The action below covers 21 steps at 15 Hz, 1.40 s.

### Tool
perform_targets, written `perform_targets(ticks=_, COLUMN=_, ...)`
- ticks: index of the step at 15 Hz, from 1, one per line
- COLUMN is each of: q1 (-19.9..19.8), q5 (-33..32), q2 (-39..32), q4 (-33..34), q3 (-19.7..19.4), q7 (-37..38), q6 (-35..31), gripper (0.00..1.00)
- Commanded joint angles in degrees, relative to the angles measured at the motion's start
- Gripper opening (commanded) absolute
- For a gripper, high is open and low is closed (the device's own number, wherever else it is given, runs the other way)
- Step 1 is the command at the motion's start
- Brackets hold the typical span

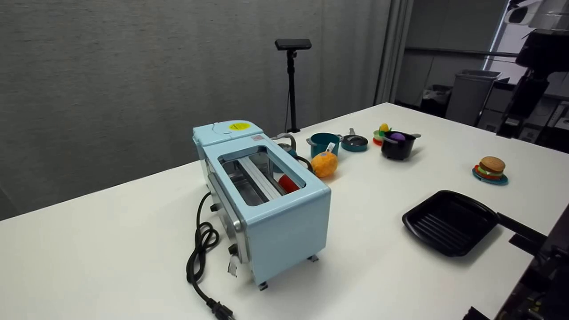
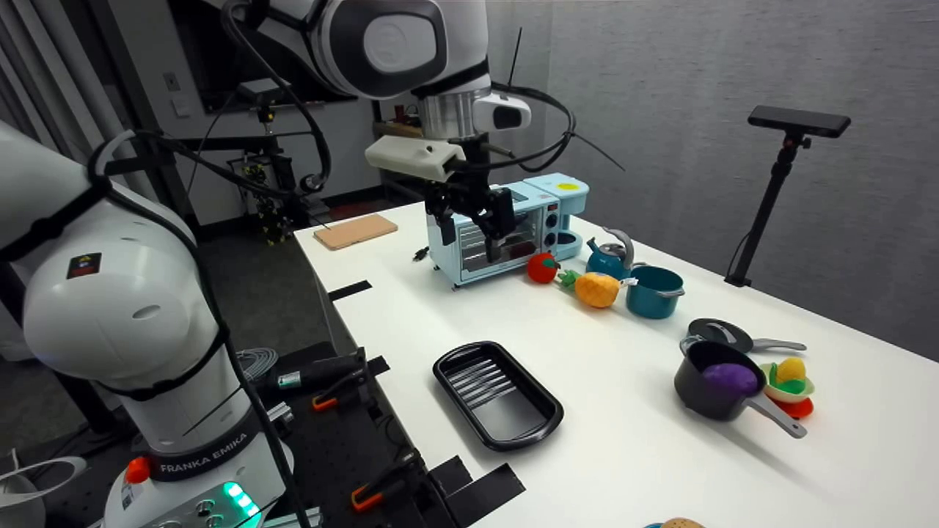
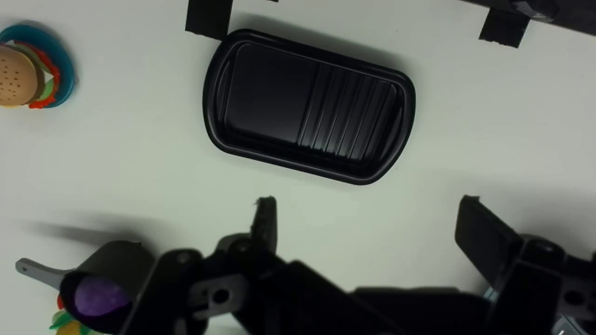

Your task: Move the pineapple plushie closer to the black plate

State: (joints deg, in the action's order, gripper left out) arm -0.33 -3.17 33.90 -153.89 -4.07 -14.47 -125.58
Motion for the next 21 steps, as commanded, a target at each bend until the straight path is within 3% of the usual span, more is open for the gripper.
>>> perform_targets(ticks=1, q1=0.36, q5=-0.27, q2=-0.30, q4=0.07, q3=-0.24, q7=0.07, q6=-0.48, gripper=1.00)
perform_targets(ticks=11, q1=1.87, q5=1.05, q2=-7.11, q4=2.80, q3=0.54, q7=0.00, q6=-7.05, gripper=1.00)
perform_targets(ticks=21, q1=3.06, q5=1.95, q2=-24.32, q4=12.72, q3=2.32, q7=2.22, q6=-18.01, gripper=1.00)
